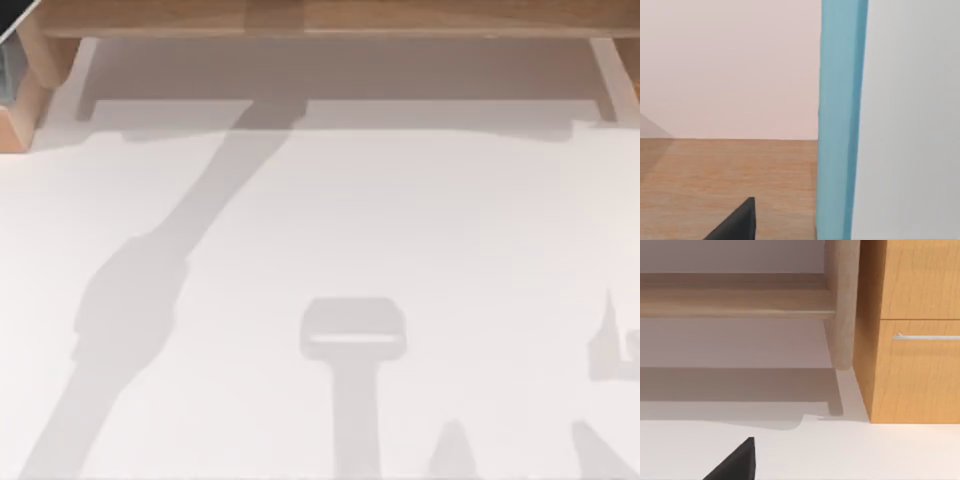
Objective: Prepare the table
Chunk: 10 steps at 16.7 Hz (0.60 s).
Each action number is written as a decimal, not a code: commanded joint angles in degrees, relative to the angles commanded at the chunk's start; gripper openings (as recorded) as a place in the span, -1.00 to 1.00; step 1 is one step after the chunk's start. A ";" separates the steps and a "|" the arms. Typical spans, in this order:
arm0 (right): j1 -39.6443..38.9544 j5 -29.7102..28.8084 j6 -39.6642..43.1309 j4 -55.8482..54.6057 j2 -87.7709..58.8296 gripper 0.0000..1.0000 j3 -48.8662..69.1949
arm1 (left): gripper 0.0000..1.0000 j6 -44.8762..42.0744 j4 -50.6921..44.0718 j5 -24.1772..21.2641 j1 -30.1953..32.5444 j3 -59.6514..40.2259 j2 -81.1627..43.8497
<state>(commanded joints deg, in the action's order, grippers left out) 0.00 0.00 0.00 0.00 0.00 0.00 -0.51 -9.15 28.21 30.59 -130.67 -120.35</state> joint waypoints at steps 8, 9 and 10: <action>0.00 0.00 0.00 0.00 0.00 1.00 0.00 | 0.40 0.00 -0.10 -0.04 -0.04 -0.26 -0.17; 0.00 0.00 0.00 0.00 0.00 1.00 0.00 | 0.25 0.00 -0.10 -0.04 -0.04 -0.26 -0.17; 0.00 0.00 0.00 0.00 0.00 1.00 0.00 | 0.10 0.00 -0.10 -0.04 -0.04 -0.26 -0.17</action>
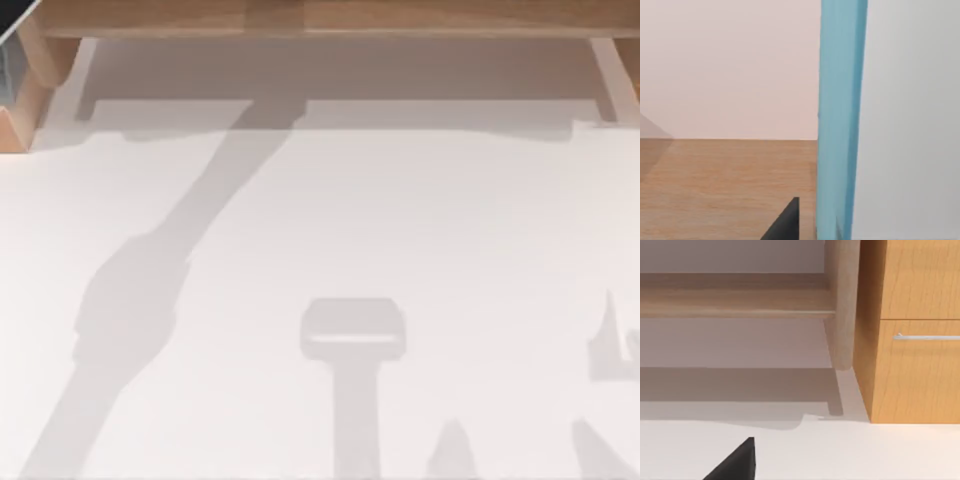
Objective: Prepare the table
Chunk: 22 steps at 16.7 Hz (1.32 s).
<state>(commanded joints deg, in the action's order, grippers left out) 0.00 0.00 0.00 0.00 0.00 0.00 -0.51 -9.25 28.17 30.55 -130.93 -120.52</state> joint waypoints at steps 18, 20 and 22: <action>0.00 0.00 0.00 0.00 0.00 1.00 0.00 | -1.00 -0.13 0.13 0.45 0.55 0.95 1.06; 0.00 0.00 0.00 0.00 0.00 1.00 0.00 | -1.00 -0.13 0.34 1.20 1.20 3.92 3.76; 0.00 0.00 0.00 0.00 0.00 1.00 0.00 | -1.00 -0.14 0.56 1.85 1.87 7.32 6.71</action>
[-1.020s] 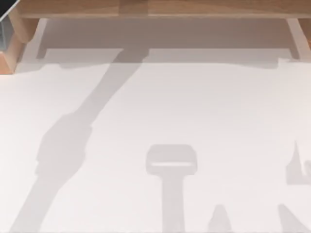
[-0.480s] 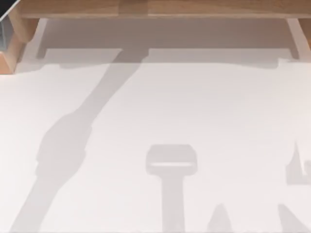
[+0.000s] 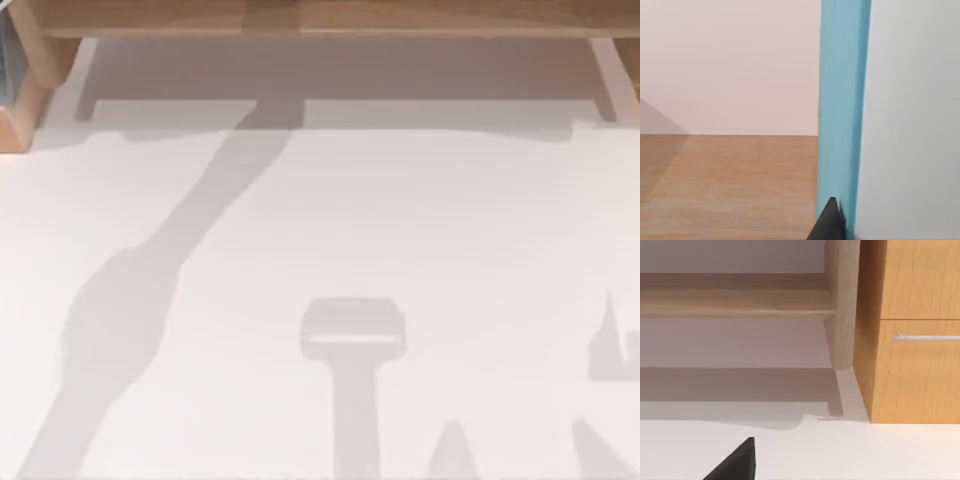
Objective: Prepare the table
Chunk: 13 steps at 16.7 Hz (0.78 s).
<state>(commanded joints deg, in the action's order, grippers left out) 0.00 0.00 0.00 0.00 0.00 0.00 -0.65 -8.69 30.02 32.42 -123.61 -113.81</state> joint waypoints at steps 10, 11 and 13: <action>0.00 0.00 0.00 0.00 0.00 1.00 0.00 | -1.00 -2.28 2.21 -0.26 -2.09 1.82 3.79; 0.00 0.00 0.00 0.00 0.00 1.00 0.00 | -1.00 -3.79 3.44 -0.89 -4.14 2.16 4.88; 0.00 0.00 0.00 0.00 0.00 1.00 0.00 | -1.00 -7.95 6.41 -2.48 -9.73 3.63 7.20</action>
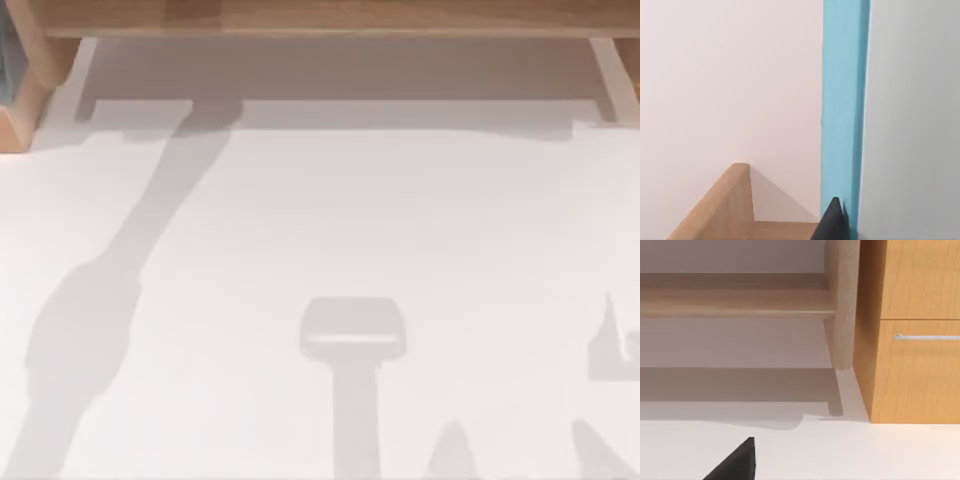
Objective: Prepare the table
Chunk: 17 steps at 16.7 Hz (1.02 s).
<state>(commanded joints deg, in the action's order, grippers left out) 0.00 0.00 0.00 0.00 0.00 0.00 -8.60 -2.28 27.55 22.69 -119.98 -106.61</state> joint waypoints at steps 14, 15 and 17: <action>0.00 0.00 0.00 0.00 0.00 1.00 0.00 | -1.00 -52.44 21.60 -22.67 -53.37 42.18 1.15; 0.00 0.00 0.00 0.00 0.00 1.00 0.00 | -1.00 -56.47 22.92 -25.04 -55.99 45.94 0.59; 0.00 0.00 0.00 0.00 0.00 1.00 0.00 | -1.00 -64.10 25.58 -30.04 -59.95 52.72 -0.28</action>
<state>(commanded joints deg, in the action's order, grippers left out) 0.00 0.00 0.00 0.00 0.00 0.00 -72.70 23.30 -2.49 -37.27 -67.25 -106.89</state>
